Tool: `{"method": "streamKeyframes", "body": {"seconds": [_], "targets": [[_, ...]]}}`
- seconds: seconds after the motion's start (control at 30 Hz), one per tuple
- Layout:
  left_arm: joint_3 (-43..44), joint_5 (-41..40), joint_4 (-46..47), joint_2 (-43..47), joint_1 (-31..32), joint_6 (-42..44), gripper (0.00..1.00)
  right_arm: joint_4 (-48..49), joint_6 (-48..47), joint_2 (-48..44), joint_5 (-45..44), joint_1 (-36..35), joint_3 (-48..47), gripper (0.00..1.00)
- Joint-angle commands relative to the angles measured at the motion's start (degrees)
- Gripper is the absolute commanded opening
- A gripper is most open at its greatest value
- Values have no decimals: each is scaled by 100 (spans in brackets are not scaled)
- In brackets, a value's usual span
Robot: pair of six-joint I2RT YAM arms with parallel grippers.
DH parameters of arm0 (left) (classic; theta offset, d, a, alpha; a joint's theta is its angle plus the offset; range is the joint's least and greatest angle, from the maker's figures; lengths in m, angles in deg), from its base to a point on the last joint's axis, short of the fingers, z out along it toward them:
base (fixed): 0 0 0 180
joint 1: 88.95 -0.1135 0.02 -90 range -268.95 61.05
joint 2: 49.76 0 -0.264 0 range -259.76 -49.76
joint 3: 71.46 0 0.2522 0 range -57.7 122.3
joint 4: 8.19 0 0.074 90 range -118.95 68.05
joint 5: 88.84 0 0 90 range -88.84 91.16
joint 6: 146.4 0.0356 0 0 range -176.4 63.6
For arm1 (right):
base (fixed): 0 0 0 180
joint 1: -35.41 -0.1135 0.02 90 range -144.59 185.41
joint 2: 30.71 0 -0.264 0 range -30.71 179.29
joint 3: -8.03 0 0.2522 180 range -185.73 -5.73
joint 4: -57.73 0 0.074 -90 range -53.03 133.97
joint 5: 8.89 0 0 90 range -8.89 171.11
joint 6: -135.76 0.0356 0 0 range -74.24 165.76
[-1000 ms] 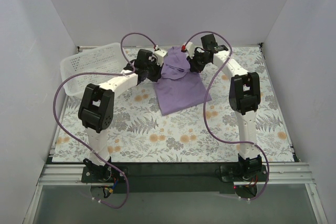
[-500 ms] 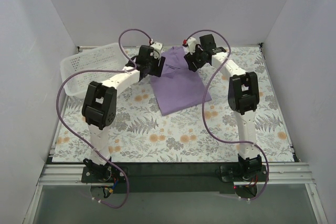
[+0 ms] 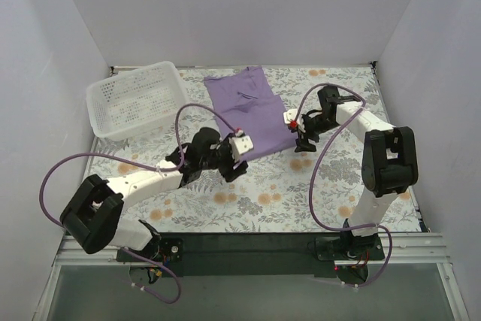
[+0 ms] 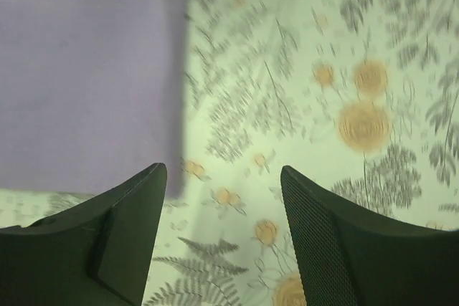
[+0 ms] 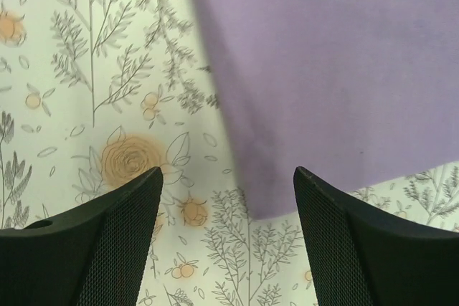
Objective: Fold and stack the t-shirts
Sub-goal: Fold the tshirt
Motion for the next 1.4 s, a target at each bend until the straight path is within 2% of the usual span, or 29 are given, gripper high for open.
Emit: {"method": "streamKeyframes", "body": {"seconds": [0.0,0.3,0.73,0.87,1.03,1.17,1.27,1.33,1.37], "targets": [[-825,113,898,177,53,1052,64,-219,-1509,-228,245,206,267,80],[-476,-538,1506,-772,79,1140,60,-123,-1299,-272,245,224,443,77],[-371,-1082,1348,-1624,237,1588,58,562,-868,-167,-27,154,390,75],[-300,-1723,1366,-1862,325,1632,52,914,-868,-88,-580,-83,575,74],[-282,-2058,1401,-1968,360,1632,45,1274,-763,131,-915,-347,707,71],[-326,-2120,1410,-1994,378,1667,43,1363,-605,422,-1170,-418,549,63],[-335,-2138,1410,-2073,413,1676,34,1398,-455,624,-1302,-426,417,58],[-344,-2120,1418,-2143,448,1676,29,1398,-411,703,-1346,-418,399,51],[-335,-2120,1445,-2161,466,1676,25,1398,-411,721,-1381,-426,417,43]]}}
